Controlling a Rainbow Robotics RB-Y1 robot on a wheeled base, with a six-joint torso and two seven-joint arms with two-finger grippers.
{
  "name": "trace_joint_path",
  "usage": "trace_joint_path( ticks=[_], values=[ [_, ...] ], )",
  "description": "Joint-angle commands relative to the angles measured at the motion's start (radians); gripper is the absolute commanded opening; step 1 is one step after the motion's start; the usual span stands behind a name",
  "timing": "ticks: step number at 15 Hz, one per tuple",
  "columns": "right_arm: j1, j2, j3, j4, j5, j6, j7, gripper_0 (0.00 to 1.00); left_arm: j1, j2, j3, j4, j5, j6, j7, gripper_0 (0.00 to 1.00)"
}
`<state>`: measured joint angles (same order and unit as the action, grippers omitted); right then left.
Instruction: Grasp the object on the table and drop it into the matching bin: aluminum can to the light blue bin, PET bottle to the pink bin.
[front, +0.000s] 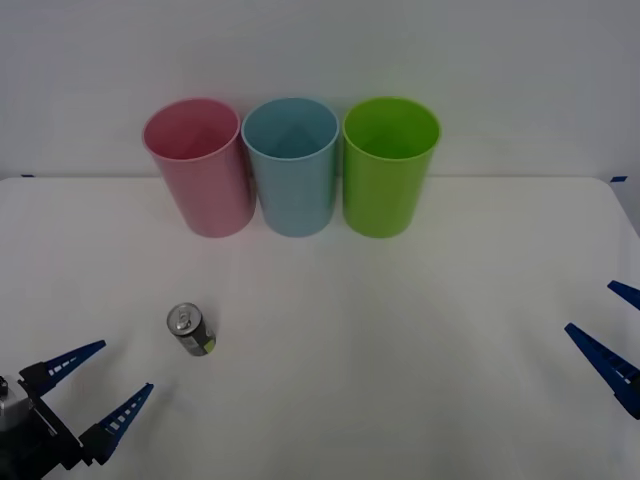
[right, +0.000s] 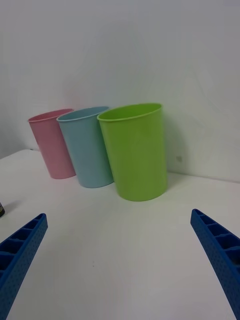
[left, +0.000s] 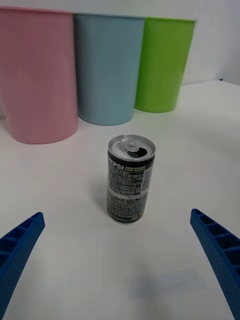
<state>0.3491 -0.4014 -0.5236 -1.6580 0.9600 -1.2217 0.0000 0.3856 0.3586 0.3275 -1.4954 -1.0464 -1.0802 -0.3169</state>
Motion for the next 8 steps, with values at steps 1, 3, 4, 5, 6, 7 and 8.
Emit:
trace_joint_path(
  ticks=[1,3,4,5,6,7,8],
  values=[
    [0.000,0.000,0.000,0.000,0.000,0.000,0.000,1.00,-0.014,-0.044,-0.001,0.001,-0.034,0.017,0.005,1.00],
    [0.000,0.000,0.000,0.000,0.000,0.000,0.000,1.00,-0.025,-0.069,-0.001,0.001,-0.057,0.025,0.012,1.00],
    [0.000,0.000,0.000,0.000,0.000,0.000,0.000,1.00,-0.033,-0.082,-0.001,0.001,-0.069,0.029,0.015,1.00],
    [0.000,0.000,0.000,0.000,0.000,0.000,0.000,1.00,-0.039,-0.095,-0.002,0.001,-0.086,0.034,0.016,1.00],
    [0.000,0.000,0.000,0.000,0.000,0.000,0.000,1.00,-0.045,-0.107,-0.002,0.001,-0.100,0.037,0.018,1.00],
    [0.000,0.000,0.000,0.000,0.000,0.000,0.000,1.00,-0.051,-0.118,-0.004,0.001,-0.113,0.040,0.019,1.00],
    [0.000,0.000,0.000,0.000,0.000,0.000,0.000,1.00,-0.059,-0.128,-0.005,0.001,-0.130,0.046,0.022,1.00]
  ],
)
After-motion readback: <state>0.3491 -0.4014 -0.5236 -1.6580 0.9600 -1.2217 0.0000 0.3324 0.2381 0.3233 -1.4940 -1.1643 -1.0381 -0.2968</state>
